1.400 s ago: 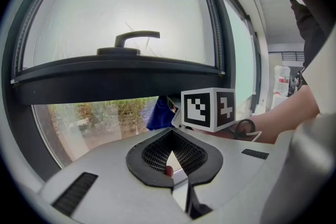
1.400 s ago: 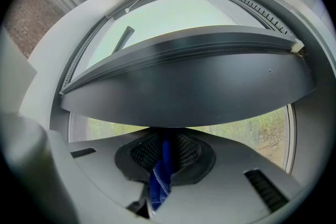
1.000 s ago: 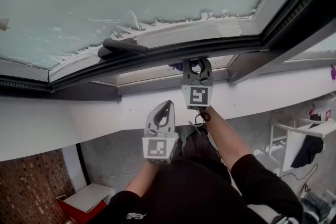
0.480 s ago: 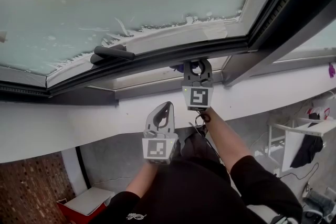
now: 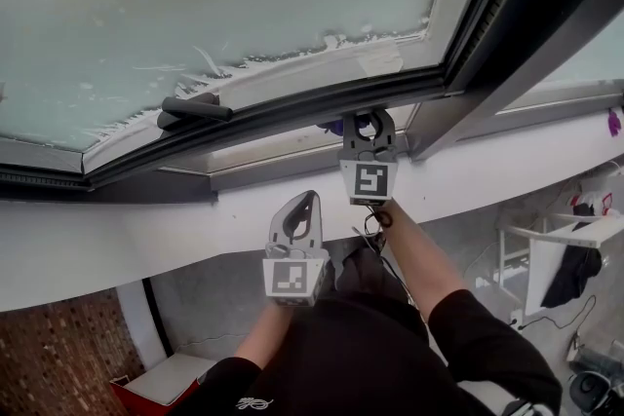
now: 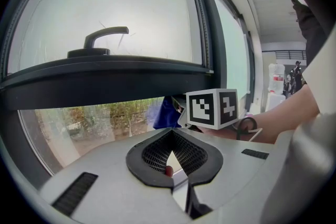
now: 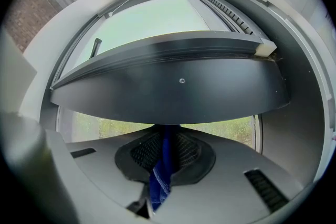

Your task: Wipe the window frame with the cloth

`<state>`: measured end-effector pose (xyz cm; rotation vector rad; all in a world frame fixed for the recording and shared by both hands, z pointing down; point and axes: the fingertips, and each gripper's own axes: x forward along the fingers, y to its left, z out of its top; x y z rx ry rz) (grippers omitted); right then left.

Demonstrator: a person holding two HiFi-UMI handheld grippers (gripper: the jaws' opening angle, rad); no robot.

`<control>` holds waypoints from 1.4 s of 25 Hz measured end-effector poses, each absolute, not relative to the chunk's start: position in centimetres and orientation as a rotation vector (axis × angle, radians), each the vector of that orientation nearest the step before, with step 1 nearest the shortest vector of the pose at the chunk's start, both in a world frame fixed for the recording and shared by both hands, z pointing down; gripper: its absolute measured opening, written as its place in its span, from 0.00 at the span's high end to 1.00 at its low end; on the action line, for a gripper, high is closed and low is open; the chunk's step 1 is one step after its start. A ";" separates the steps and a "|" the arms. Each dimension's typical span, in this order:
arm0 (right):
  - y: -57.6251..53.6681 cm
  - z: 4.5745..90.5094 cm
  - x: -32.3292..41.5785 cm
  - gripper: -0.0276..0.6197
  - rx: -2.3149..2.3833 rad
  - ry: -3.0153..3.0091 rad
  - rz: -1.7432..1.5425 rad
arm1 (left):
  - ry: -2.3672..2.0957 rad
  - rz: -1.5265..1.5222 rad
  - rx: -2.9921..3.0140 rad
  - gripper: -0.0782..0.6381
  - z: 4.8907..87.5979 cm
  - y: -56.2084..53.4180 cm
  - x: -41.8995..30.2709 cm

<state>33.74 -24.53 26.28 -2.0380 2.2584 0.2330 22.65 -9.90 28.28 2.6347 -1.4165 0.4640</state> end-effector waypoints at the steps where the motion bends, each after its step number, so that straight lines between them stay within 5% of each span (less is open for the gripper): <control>1: -24.5 26.3 34.0 0.92 -2.042 2.253 0.232 | -1.416 0.467 2.638 0.88 28.3 -10.0 22.7; 35: -24.1 27.1 40.9 0.92 -2.238 2.190 0.262 | -1.346 0.464 2.661 0.89 28.9 -10.9 27.4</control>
